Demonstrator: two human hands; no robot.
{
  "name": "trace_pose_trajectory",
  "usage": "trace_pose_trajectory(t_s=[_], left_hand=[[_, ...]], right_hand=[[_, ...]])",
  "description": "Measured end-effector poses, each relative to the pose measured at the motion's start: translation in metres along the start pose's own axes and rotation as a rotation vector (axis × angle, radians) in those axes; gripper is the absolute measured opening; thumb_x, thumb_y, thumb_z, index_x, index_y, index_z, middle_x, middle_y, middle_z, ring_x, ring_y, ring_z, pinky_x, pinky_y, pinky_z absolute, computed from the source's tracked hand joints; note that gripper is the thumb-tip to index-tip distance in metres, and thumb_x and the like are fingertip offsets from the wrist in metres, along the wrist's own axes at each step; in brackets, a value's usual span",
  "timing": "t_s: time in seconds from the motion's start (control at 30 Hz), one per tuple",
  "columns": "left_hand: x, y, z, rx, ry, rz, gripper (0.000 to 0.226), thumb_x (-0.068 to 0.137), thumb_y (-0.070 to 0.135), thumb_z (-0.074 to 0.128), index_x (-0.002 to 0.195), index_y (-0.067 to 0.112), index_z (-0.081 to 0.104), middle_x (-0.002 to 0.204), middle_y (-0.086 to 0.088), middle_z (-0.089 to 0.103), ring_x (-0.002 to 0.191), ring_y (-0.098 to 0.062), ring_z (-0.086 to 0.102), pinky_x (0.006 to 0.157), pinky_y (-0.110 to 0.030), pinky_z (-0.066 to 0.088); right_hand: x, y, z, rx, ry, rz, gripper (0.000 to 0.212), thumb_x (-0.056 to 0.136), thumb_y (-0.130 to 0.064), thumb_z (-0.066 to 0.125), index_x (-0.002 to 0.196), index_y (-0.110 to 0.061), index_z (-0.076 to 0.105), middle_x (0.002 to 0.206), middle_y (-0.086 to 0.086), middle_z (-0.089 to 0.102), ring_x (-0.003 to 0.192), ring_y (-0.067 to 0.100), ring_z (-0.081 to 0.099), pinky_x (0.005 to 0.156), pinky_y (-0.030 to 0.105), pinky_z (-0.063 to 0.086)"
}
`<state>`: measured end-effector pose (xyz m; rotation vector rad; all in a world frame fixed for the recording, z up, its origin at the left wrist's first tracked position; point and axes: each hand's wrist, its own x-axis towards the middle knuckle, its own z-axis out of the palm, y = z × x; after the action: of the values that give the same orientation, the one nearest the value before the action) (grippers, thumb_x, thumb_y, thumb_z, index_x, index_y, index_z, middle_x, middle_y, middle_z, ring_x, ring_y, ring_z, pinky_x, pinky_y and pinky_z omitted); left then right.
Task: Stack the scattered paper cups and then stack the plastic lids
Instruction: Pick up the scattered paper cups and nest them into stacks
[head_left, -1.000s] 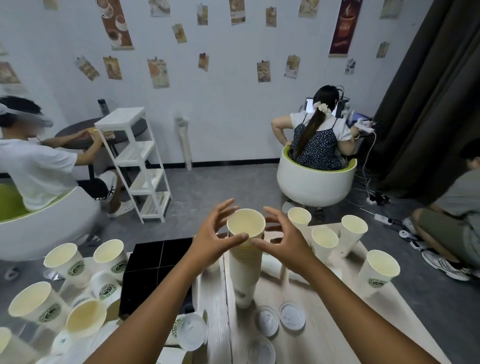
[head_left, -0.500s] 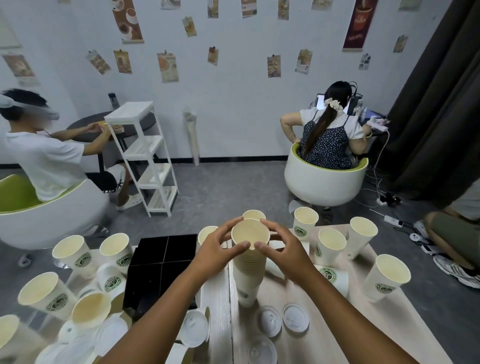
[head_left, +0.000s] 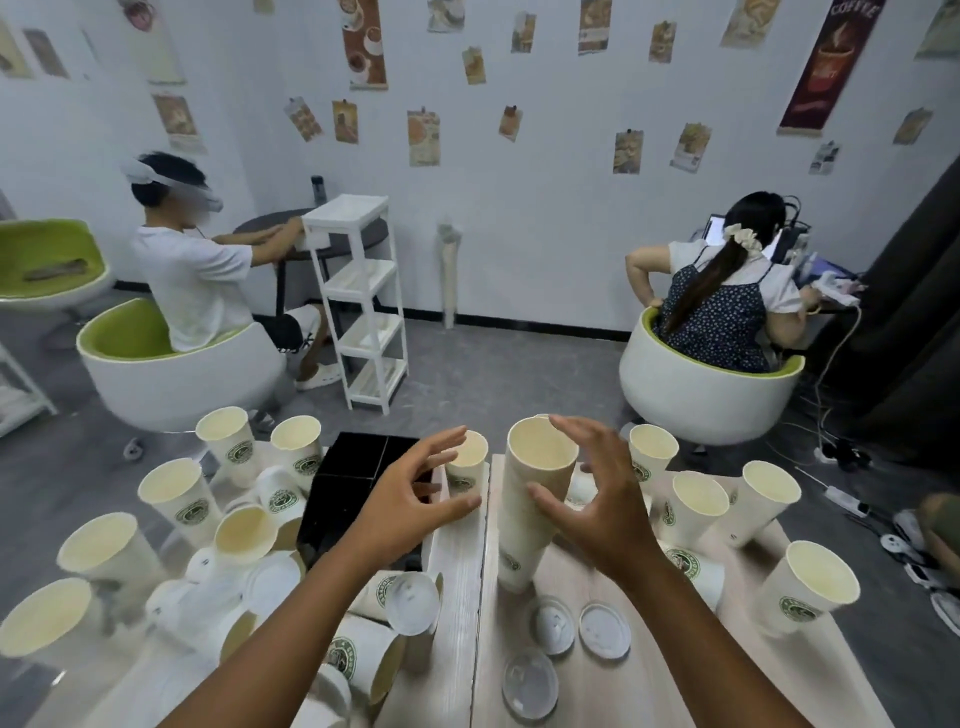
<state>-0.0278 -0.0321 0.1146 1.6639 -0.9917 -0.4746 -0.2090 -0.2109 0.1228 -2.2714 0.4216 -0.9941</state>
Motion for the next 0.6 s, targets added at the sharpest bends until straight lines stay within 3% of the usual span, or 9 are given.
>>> trace_pose_trajectory(t_s=[0.13,0.23,0.43,0.6], left_hand=[[-0.049,-0.007,-0.026,-0.006,0.122,-0.025,0.070,0.075,0.043,0.085,0.139,0.044,0.057,0.140,0.024,0.061,0.132,0.002,0.056,0.105,-0.035,0.052],[-0.092,-0.022,-0.049,-0.021,0.230,-0.078,0.068,0.072,0.046,0.082,0.137,0.042,0.059,0.140,0.021,0.062,0.131,-0.002,0.058,0.103,-0.038,0.054],[-0.189,-0.061,-0.109,-0.066,0.468,-0.216,0.065,0.070,0.047,0.083,0.131,0.036,0.064,0.134,0.012,0.068,0.127,-0.008,0.063,0.100,-0.045,0.057],[-0.248,-0.089,-0.153,-0.034,0.588,-0.320,0.060,0.067,0.055,0.082,0.124,0.049,0.063,0.129,0.018,0.070,0.122,-0.006,0.065,0.096,-0.040,0.059]], right_hand=[[-0.012,-0.035,0.030,0.149,-0.091,-0.076,0.067,0.080,-0.040,0.081,0.140,-0.028,0.054,0.139,-0.012,0.053,0.127,0.013,0.053,0.094,0.027,0.052],[-0.027,-0.048,0.068,0.239,-0.199,-0.072,0.069,0.079,-0.036,0.083,0.141,-0.027,0.054,0.139,-0.015,0.054,0.126,0.013,0.055,0.087,0.027,0.056],[-0.063,-0.072,0.141,0.366,-0.488,0.123,0.073,0.083,-0.033,0.085,0.144,-0.046,0.046,0.142,-0.020,0.050,0.131,0.001,0.049,0.095,0.016,0.048],[-0.085,-0.086,0.195,0.368,-0.594,0.234,0.071,0.084,-0.031,0.085,0.138,-0.053,0.044,0.139,-0.026,0.050,0.126,-0.004,0.049,0.094,0.022,0.048]])
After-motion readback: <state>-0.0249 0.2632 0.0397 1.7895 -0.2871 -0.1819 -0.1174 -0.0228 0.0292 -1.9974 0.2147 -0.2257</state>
